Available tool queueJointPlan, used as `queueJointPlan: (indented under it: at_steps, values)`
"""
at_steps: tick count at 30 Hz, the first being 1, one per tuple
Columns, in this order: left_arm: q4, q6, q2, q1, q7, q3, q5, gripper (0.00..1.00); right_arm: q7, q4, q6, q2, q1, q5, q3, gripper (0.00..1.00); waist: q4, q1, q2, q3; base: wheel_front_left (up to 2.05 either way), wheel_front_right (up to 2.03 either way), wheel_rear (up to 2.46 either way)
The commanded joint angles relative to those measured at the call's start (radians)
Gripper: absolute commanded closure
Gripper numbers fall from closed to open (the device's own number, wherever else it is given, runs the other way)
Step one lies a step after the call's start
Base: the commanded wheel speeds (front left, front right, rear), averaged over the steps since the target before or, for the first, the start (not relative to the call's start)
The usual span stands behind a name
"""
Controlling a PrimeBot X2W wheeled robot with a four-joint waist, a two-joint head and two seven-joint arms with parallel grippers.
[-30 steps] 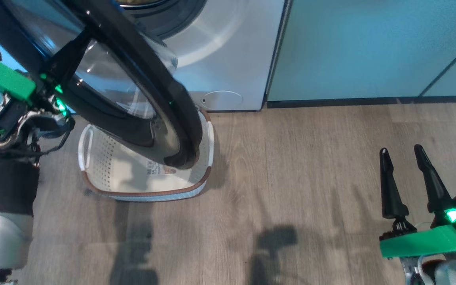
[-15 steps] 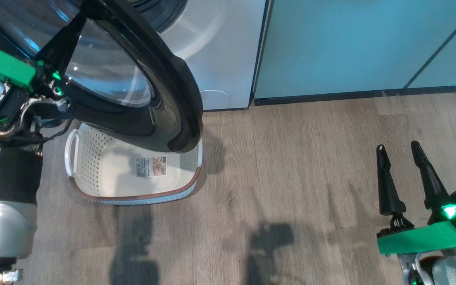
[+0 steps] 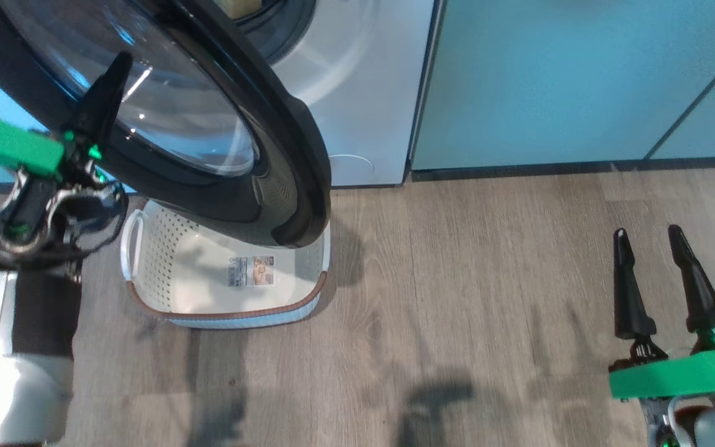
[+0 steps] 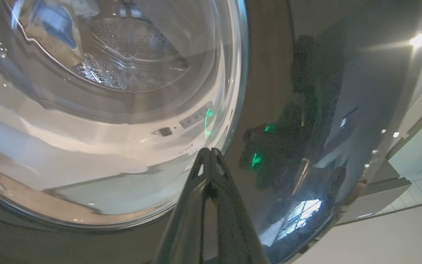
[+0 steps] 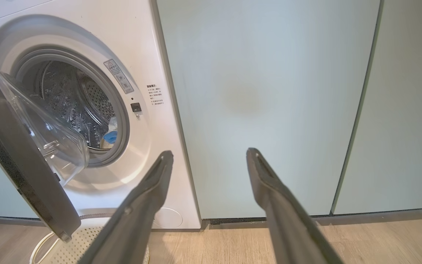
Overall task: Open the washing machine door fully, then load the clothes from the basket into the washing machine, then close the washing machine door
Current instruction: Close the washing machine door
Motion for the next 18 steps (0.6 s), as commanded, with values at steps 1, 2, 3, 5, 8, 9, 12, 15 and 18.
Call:
queueJointPlan:
  at_steps: [1, 2, 3, 5, 8, 9, 12, 15, 18]
  values:
    - [-0.051, -0.009, 0.031, -0.001, -0.014, 0.052, 0.004, 1.0, -0.01, -0.032, -0.003, -0.001, 0.001, -0.01, 0.012, 0.0, 0.008, 0.0, 0.0, -0.011, 0.0, 0.0, 0.0]
    - [-0.062, -0.009, 0.035, 0.02, -0.024, 0.055, 0.016, 1.0, -0.01, -0.032, -0.003, -0.001, 0.004, -0.012, 0.01, 0.0, 0.01, 0.0, 0.0, -0.015, 0.0, 0.0, 0.0]
    - [-0.075, -0.009, 0.036, 0.04, -0.037, 0.057, 0.028, 1.0, -0.01, -0.033, -0.003, -0.001, 0.007, -0.013, 0.007, 0.0, 0.013, 0.0, 0.0, -0.02, 0.0, 0.0, 0.0]
    - [-0.105, -0.009, 0.022, 0.08, -0.058, 0.066, 0.028, 1.0, -0.01, -0.034, -0.003, -0.001, 0.013, -0.015, 0.001, 0.0, 0.021, 0.0, 0.0, -0.027, 0.0, 0.0, 0.0]
    - [-0.166, -0.009, 0.013, 0.146, -0.091, 0.059, 0.06, 1.0, -0.01, -0.037, -0.003, -0.001, 0.022, -0.018, -0.005, 0.0, 0.032, 0.0, 0.0, -0.035, 0.0, 0.0, 0.0]
    - [-0.185, -0.009, 0.015, 0.169, -0.11, 0.057, 0.082, 1.0, -0.01, -0.038, -0.003, -0.001, 0.024, -0.019, -0.007, 0.0, 0.036, 0.0, 0.0, -0.037, 0.0, 0.0, 0.0]
    - [-0.236, -0.009, 0.021, 0.234, -0.184, 0.036, 0.176, 1.0, -0.01, -0.041, -0.003, -0.001, 0.031, -0.022, -0.011, 0.0, 0.048, 0.0, 0.0, -0.043, 0.0, 0.0, 0.0]
    - [-0.275, -0.009, 0.03, 0.297, -0.268, 0.011, 0.292, 0.92, -0.01, -0.041, -0.003, -0.001, 0.04, -0.031, -0.02, 0.0, 0.065, 0.0, 0.0, -0.056, 0.0, 0.0, 0.0]
    - [-0.299, 0.006, 0.033, 0.363, -0.377, -0.006, 0.446, 0.2, -0.01, -0.041, -0.003, -0.001, 0.056, -0.041, -0.035, 0.0, 0.079, 0.0, 0.0, -0.07, 0.0, 0.0, 0.0]
